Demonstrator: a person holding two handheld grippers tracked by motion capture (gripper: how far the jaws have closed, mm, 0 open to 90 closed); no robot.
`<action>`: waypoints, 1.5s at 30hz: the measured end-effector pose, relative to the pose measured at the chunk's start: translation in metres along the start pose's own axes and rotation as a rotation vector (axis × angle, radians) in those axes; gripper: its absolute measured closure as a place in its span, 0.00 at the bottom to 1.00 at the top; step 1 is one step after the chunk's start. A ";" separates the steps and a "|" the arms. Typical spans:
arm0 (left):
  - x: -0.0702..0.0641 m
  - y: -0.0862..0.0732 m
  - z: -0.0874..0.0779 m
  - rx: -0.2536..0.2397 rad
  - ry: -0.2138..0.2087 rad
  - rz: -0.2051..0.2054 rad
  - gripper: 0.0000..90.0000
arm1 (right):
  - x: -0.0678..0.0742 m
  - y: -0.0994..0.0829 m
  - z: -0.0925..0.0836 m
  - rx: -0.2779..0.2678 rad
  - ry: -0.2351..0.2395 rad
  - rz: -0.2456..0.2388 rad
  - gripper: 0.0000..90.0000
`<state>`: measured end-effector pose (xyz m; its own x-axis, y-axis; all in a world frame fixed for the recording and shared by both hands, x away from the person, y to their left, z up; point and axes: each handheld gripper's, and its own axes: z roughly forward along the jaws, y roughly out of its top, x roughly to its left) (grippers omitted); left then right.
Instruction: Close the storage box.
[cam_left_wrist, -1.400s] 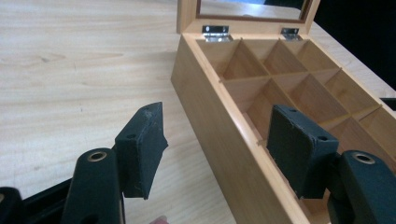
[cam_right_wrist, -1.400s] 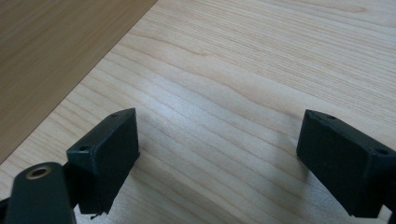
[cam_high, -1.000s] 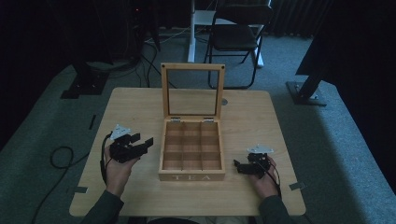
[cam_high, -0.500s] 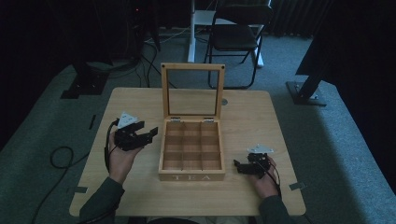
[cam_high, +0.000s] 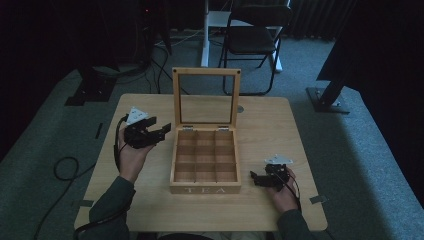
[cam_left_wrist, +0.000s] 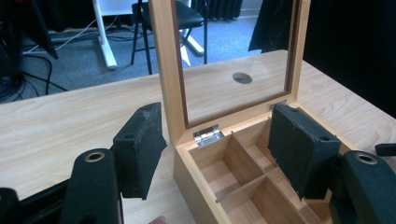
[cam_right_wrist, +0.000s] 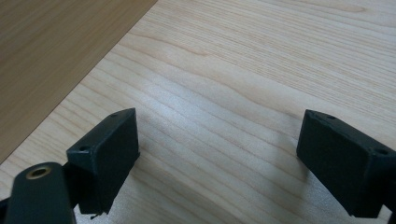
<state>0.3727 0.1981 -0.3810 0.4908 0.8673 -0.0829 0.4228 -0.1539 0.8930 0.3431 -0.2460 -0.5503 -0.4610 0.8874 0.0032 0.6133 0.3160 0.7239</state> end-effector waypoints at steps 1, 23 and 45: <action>0.000 0.000 0.000 0.000 0.000 0.000 0.40 | 0.000 0.000 0.000 0.000 0.000 0.000 0.14; 0.008 0.041 0.017 -0.036 0.031 0.048 0.40 | 0.000 0.000 0.000 0.000 0.000 0.000 0.14; 0.023 0.064 0.037 -0.026 0.106 0.099 0.40 | 0.000 0.000 0.000 0.001 0.001 0.001 0.14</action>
<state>0.4393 0.1908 -0.3423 0.4458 0.8936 0.0522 0.3557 -0.2304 0.9058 0.3430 -0.2460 -0.5503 -0.4607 0.8876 0.0044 0.6146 0.3154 0.7230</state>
